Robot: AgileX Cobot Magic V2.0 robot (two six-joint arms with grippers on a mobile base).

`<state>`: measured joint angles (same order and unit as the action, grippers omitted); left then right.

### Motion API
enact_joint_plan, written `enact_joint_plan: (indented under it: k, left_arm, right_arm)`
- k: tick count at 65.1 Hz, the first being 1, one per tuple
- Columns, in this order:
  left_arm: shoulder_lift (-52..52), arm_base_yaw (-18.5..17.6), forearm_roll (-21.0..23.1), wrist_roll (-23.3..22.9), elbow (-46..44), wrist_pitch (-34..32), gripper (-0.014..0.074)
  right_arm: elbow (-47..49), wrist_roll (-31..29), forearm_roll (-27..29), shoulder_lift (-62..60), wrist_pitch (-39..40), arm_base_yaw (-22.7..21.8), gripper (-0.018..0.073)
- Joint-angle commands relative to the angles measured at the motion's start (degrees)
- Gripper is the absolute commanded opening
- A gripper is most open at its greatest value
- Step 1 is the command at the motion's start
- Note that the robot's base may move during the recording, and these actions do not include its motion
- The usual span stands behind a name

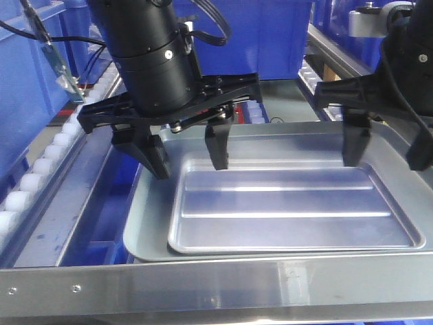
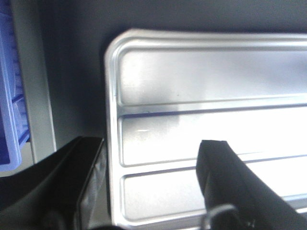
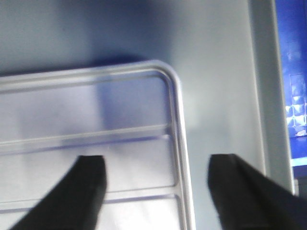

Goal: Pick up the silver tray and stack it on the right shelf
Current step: 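Open both grippers and raise them away from the stacked trays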

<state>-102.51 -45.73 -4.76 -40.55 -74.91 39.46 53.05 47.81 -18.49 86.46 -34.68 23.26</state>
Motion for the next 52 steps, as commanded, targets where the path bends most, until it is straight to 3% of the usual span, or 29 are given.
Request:
enact_joint_plan:
  k: [1, 10, 15, 20, 26, 29, 31, 36, 44, 52]
  left_arm:
    - [2.9, 0.3, 0.1, -0.7, -1.8, -2.0, 0.0337]
    - [2.9, 0.4, -0.7, -0.7, -1.8, -2.0, 0.0331]
    - [2.9, 0.8, -1.2, -0.7, -2.1, -1.6, 0.028]
    - [2.9, 1.0, -1.0, -0.7, -3.2, 1.2, 0.0135]
    - [2.9, 1.0, -1.7, -0.7, -4.4, 4.6, -0.0119]
    - [2.9, 1.0, -3.1, -0.7, -4.5, 4.5, -0.0083]
    - [2.9, 1.0, -3.9, -0.7, -4.5, 4.3, -0.0071]
    - [2.9, 1.0, -4.6, -0.7, -4.5, 3.9, -0.0083]
    - [3.0, 1.8, -5.1, -0.4, -5.3, 4.8, -0.0092]
    - [4.7, 1.2, -9.3, -0.5, -5.7, 5.3, -0.0092]
  right_arm:
    - [2.0, -0.1, -1.0, -2.0, 1.8, -0.4, 0.0609]
    - [2.0, -0.1, -1.1, -2.1, 0.5, -0.7, 0.0587]
    - [2.9, -0.1, -1.5, -2.3, -1.2, -0.7, 0.055]
    - [4.2, -0.1, -2.3, -2.6, -3.1, -0.7, 0.0434]
    - [5.2, -0.1, -2.8, -3.1, -3.9, -0.7, 0.0204]
    - [5.4, -0.1, -2.8, -3.1, -3.8, -0.7, 0.0074]
    - [5.5, -0.1, -2.8, -3.1, -3.5, -0.7, 0.0034]
    - [5.5, -0.1, -2.8, -3.0, -2.8, -0.7, 0.0079]
    - [6.3, -0.1, -2.8, -3.2, -4.2, -0.7, 0.0078]
    - [6.4, -0.8, -2.8, -5.5, -2.4, -0.7, 0.0049]
